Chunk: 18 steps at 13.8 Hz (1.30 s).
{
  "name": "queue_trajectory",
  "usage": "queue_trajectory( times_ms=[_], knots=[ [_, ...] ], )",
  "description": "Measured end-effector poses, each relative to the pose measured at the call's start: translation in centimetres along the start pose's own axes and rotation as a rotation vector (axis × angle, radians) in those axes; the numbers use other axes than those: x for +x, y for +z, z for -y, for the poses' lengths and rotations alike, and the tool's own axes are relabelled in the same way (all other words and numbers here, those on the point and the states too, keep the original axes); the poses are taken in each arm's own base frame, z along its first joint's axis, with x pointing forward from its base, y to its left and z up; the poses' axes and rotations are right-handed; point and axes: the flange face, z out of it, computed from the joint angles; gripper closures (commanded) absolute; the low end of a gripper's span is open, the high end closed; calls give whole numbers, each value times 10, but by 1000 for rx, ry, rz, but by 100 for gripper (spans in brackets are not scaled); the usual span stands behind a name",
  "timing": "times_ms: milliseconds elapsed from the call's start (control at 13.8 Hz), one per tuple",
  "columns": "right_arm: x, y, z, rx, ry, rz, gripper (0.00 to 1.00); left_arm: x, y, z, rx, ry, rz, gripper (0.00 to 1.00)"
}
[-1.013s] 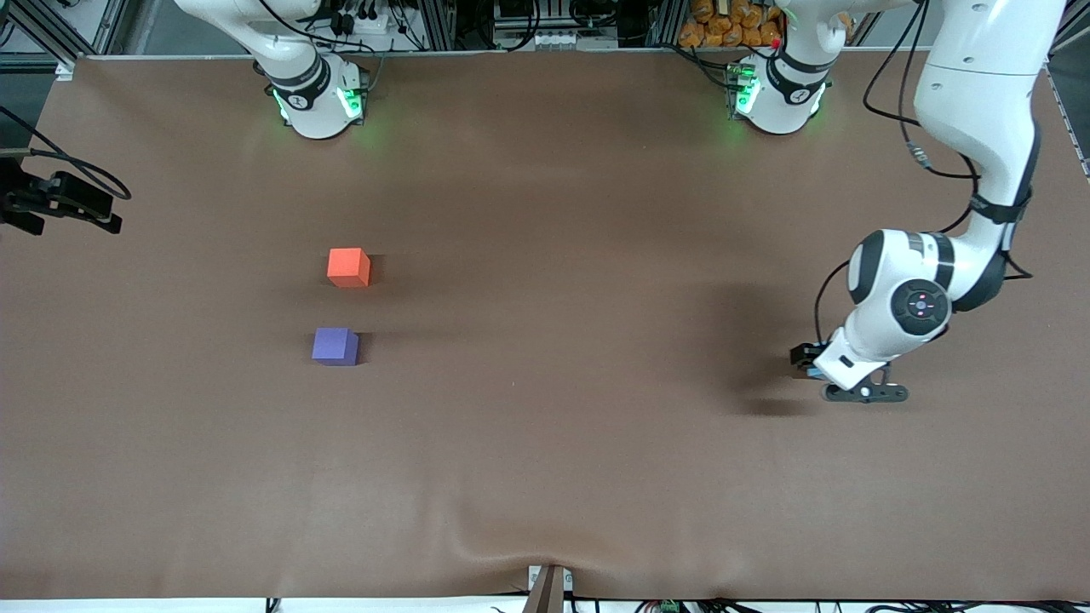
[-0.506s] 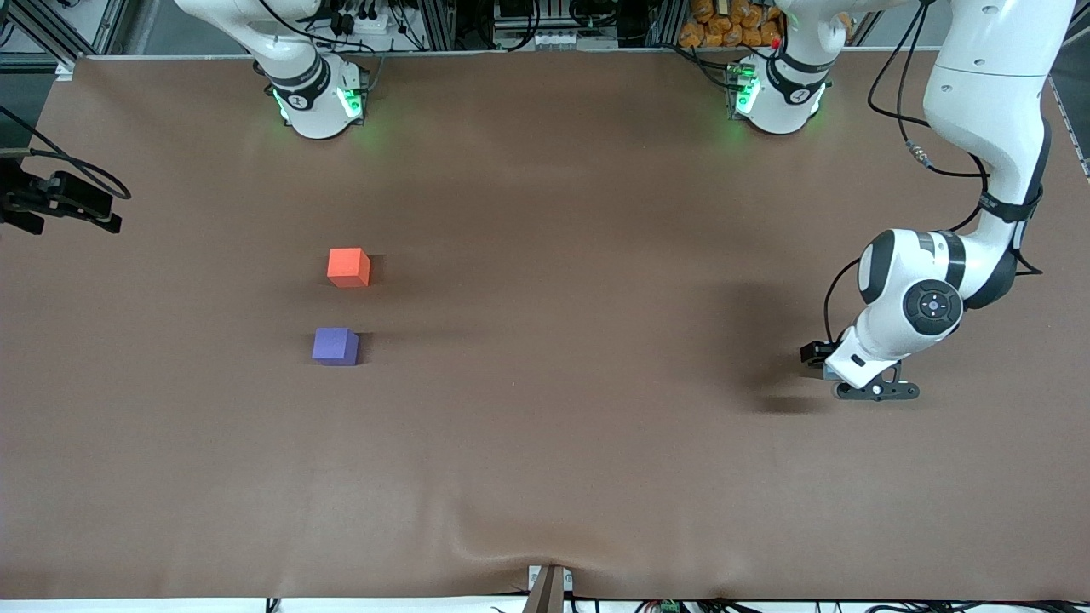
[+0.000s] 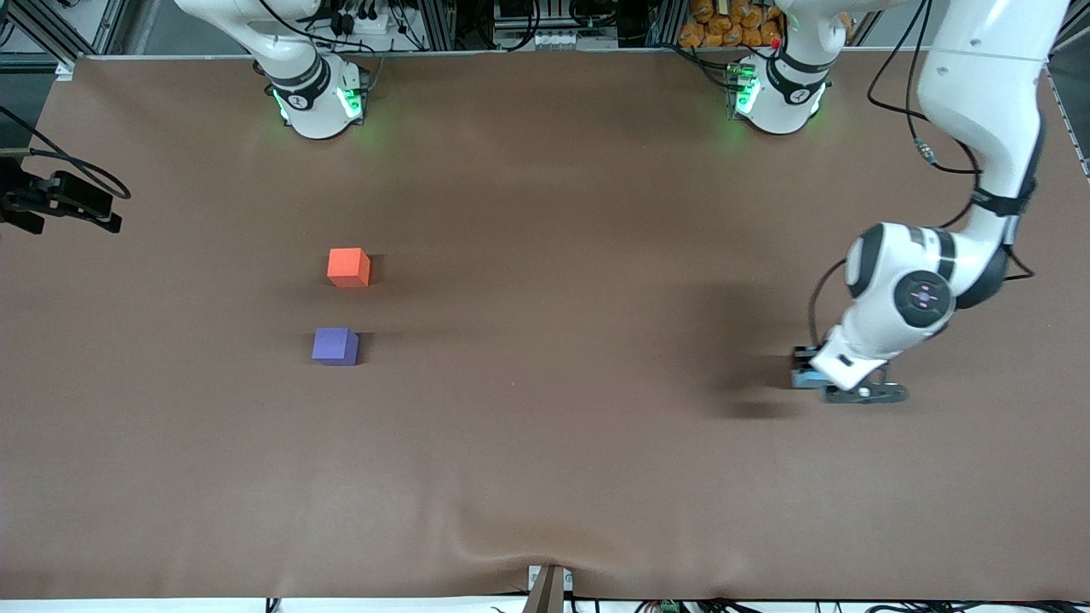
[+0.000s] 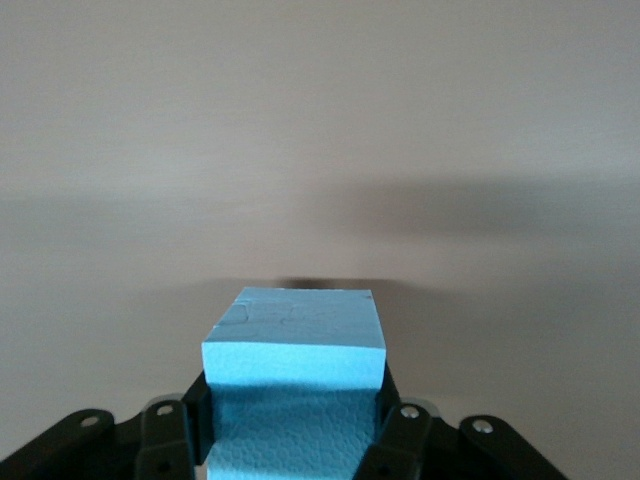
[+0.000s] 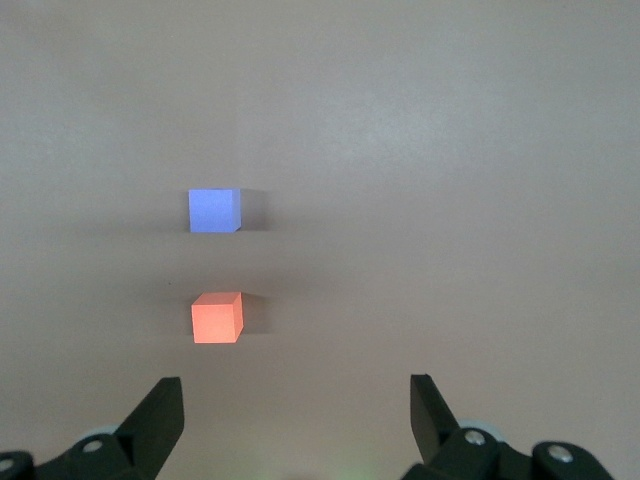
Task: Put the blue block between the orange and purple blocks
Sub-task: 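Carry the light-blue cube with the left gripper and set it down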
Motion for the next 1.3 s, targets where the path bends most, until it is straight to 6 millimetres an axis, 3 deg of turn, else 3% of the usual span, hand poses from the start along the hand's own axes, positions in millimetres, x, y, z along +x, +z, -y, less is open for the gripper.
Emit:
queue_trajectory(
  times_ms=[145, 362, 579, 651, 723, 796, 940, 1013, 1157, 1302],
  knots=[
    [0, 0, 0, 0, 1, 0, 0, -15, -25, -92, -73, -27, -5, 100],
    [0, 0, -1, 0, 1, 0, 0, -59, -49, -228, -142, -21, -4, 100],
    [0, 0, -1, 0, 2, 1, 0, -104, -38, -355, -201, -63, 29, 97],
    [0, 1, -1, 0, 2, 1, 0, -114, -25, -388, -209, -78, 37, 72],
    [0, 1, -1, 0, 2, 1, 0, -121, -10, -413, -202, -86, 34, 15],
    [0, 1, -1, 1, 2, 1, 0, -126, 6, -430, -181, -86, 19, 0],
    [0, 1, 0, 8, 1, 1, 0, -127, 21, -442, -147, -72, -21, 0],
    [0, 1, 0, 12, 1, 1, 0, -122, 17, -442, -148, -75, -36, 0],
    [0, 1, 1, 15, 0, 2, 0, -103, -9, -437, -174, -95, -75, 0],
    [1, 3, 1, 16, 0, 4, 0, -81, -50, -423, -189, -126, -111, 0]
  ],
)
